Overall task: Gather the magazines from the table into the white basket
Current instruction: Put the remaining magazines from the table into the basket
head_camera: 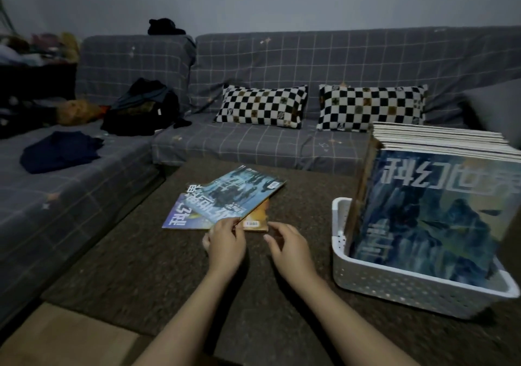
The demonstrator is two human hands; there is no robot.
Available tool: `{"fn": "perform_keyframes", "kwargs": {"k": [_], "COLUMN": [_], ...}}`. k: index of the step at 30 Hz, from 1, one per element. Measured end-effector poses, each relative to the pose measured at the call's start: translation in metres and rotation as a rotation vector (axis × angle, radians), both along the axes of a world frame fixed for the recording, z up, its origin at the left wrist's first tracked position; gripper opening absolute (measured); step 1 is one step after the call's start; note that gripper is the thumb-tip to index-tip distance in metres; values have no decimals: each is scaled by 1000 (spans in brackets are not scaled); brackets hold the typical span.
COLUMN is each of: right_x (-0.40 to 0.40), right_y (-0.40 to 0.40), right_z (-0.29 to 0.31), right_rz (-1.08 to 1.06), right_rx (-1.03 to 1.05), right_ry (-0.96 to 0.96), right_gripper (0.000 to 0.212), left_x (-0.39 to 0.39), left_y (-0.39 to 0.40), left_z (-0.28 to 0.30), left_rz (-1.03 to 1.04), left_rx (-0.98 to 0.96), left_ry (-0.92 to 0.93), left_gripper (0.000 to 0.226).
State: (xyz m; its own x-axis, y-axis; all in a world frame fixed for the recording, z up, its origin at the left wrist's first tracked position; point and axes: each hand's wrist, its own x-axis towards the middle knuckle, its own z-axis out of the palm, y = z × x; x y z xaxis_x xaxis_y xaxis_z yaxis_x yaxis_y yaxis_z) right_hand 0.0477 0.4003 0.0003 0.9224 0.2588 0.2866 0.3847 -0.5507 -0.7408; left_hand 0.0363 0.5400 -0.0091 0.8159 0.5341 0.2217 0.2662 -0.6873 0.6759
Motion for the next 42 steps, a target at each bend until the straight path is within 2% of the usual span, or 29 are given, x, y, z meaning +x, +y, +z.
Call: {"fn": "perform_keyframes", "kwargs": {"k": [4, 8, 10, 17, 34, 40, 42], "right_x": [31, 54, 62, 54, -140, -164, -152], "right_y": [20, 36, 41, 36, -37, -52, -50], "right_z": [-26, -45, -50, -47, -40, -41, -38], "right_rz": [-6, -27, -29, 5, -24, -163, -141], "right_rx": [-116, -356, -458, -571, -600, -414, -383], "right_ry": [71, 27, -10, 8, -74, -220, -190], "right_gripper": [42, 49, 50, 48, 43, 30, 37], "left_x": [23, 44, 49, 33, -155, -196, -198], "left_y": [31, 51, 53, 50, 13, 17, 22], "left_z": [-20, -33, -36, -30, -27, -24, -22], "left_rz": [-63, -54, -44, -86, -277, -372, -387], "left_rx": [112, 239, 280, 294, 317, 362, 408], "left_ry": [186, 394, 417, 448, 457, 449, 457], "left_gripper": [46, 57, 58, 60, 56, 57, 56]}}
